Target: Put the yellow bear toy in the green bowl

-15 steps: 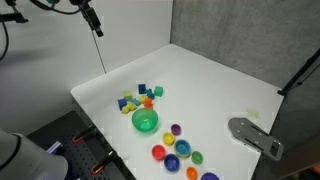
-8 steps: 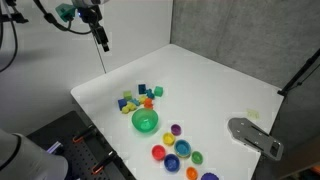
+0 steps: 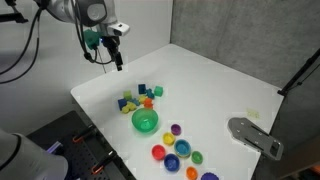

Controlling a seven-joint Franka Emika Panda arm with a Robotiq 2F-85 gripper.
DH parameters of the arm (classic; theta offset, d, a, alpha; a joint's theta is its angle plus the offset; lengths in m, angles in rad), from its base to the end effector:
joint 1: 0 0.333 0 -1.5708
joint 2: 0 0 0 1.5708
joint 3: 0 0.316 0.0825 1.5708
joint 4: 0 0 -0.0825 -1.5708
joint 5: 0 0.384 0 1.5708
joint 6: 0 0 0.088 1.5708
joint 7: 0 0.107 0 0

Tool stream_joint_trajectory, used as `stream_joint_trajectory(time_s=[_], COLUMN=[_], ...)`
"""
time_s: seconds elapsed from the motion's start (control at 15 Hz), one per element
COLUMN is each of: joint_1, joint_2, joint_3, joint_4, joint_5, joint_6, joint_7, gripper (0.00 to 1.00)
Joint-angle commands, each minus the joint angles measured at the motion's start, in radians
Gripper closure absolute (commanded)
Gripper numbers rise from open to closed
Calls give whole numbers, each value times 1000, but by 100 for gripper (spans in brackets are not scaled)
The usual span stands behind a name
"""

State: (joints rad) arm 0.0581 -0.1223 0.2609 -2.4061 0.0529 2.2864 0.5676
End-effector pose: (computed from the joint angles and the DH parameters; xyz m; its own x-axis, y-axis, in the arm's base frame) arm 0.4518 0.1504 0.3592 0.9596 -0.2813 -0.0055 -0.2814 -0.9596 -0.0065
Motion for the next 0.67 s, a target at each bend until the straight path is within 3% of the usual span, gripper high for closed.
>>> stream_joint_trajectory(time_s=[0.0,0.6], joint_1=[28,108], joint_2=[98,313], joint_3=[-33,-108], joint_4=[-3,-31], joint_5=[-2,-30], joint_6=[111,322], joint_7=[5,69], gripper=[0,0])
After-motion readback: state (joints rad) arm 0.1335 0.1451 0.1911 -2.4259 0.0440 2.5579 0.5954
